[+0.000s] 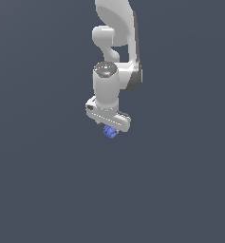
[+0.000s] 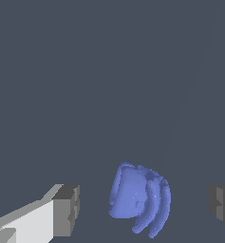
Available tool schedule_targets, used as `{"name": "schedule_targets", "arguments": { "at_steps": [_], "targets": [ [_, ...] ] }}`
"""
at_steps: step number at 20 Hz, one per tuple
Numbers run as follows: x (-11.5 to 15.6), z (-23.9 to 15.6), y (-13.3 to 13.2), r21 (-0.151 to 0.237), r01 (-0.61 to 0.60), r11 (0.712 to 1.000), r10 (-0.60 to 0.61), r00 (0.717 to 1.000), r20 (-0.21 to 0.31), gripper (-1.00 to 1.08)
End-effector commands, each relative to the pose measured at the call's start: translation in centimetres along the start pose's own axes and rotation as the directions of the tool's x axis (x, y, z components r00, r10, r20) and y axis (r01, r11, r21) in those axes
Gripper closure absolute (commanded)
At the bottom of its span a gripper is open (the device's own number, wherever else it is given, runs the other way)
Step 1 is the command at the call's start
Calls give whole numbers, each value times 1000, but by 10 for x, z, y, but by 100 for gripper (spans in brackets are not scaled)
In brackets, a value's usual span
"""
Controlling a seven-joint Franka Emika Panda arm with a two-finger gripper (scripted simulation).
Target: Pick up the object and move it to a goal position.
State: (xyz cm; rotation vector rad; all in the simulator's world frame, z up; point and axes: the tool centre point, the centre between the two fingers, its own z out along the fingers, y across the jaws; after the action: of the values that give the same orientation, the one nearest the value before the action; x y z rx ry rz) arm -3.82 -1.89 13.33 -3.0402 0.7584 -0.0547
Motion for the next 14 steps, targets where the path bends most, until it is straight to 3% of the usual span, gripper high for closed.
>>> {"name": "schedule_targets", "arguments": {
  "at_steps": [1, 14],
  "targets": [
    [-10, 10, 2, -3, -67, 998, 68, 998, 7, -92],
    [-45, 39, 12, -22, -284, 958, 285, 958, 24, -92]
  ]
}}
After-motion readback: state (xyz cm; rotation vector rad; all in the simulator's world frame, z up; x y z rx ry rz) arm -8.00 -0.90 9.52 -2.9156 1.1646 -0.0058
